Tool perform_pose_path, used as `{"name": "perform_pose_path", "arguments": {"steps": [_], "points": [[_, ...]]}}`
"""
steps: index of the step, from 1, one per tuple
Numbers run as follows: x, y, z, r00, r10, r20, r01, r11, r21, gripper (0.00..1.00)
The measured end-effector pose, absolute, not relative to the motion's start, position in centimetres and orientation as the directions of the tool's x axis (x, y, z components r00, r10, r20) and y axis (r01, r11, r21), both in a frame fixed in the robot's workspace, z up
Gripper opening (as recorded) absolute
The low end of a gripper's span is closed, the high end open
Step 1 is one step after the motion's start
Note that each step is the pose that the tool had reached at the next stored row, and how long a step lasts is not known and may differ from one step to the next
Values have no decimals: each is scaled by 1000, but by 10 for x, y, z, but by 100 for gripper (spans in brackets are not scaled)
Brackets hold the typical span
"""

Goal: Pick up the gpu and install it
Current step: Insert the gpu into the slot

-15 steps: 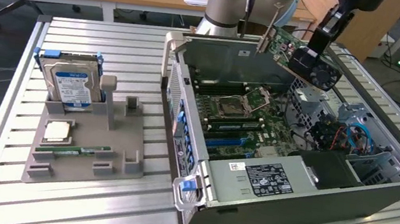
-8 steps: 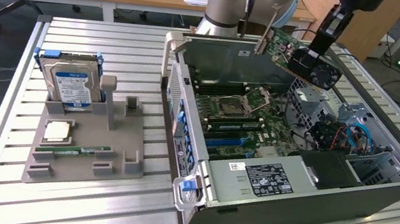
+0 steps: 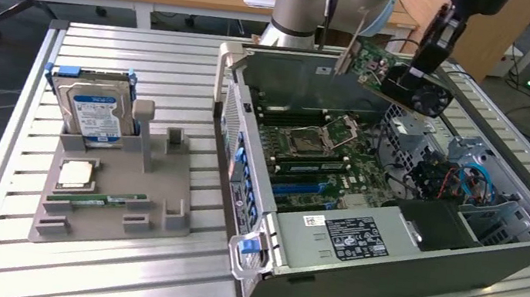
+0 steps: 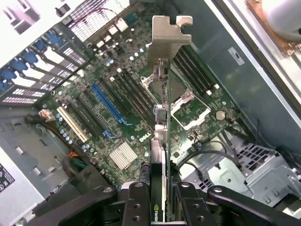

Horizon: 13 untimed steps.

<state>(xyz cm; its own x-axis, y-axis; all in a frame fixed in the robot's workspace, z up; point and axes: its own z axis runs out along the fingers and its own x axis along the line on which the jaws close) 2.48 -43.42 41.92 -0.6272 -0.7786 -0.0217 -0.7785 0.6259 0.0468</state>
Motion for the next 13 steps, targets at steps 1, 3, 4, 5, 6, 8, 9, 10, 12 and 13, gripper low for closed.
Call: {"name": "perform_pose_path", "arguments": {"steps": [1,3,4,5,6,8,9,10,12,13], "points": [[25,-434,419,-615,-788,-22,-788,614,47,26],[25,-434,419,-596,-803,-22,-803,594,47,26],[25,-434,419,-592,-806,-22,-806,591,47,26],[25,-434,419,-592,-806,-22,-806,590,47,26],[25,-434,419,-592,-806,-22,-806,590,47,26],[25,-434,419,-591,-806,-22,-806,590,47,26],[25,-434,419,-591,-806,-22,-806,590,47,26],[25,-434,419,-591,-806,-22,-806,590,47,26],[25,-434,419,-587,-809,-22,-809,586,47,26],[25,-434,419,-578,-816,-22,-816,576,47,26]]}}
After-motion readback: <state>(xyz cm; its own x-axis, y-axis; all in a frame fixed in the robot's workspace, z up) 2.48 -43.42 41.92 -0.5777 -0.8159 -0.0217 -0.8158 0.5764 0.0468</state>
